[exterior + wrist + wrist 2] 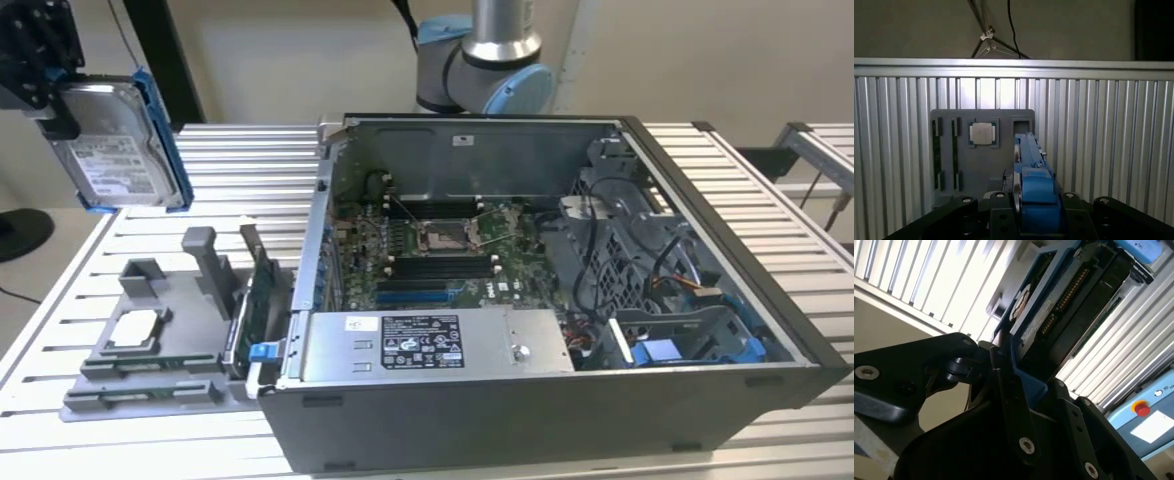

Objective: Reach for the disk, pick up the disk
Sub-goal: 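Pick up the disk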

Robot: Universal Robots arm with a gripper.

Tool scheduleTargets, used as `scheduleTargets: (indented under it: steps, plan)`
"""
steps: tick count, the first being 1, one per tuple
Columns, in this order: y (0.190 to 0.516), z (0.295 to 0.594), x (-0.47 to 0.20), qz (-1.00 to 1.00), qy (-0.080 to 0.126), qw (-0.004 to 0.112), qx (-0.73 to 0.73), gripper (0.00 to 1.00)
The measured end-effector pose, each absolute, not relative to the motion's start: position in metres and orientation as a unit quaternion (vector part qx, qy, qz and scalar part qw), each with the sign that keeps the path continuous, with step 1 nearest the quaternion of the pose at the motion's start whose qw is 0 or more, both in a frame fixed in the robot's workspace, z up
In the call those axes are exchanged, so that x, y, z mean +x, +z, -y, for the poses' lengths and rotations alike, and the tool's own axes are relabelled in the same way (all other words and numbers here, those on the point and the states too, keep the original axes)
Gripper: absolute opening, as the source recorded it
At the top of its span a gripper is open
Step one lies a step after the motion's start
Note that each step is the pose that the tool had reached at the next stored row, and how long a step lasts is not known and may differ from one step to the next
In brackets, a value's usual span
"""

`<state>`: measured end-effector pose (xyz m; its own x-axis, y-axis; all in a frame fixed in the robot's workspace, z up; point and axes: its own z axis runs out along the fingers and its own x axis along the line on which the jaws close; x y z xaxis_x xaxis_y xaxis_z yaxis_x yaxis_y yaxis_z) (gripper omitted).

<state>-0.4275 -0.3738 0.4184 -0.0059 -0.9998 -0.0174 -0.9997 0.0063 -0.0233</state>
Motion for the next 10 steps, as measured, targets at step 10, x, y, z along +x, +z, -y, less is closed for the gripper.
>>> scheduleTargets:
  steps: [10]
  plan:
    - [0.45,0.374,-0.428,-0.709,-0.002,0.014,-0.705,0.0]
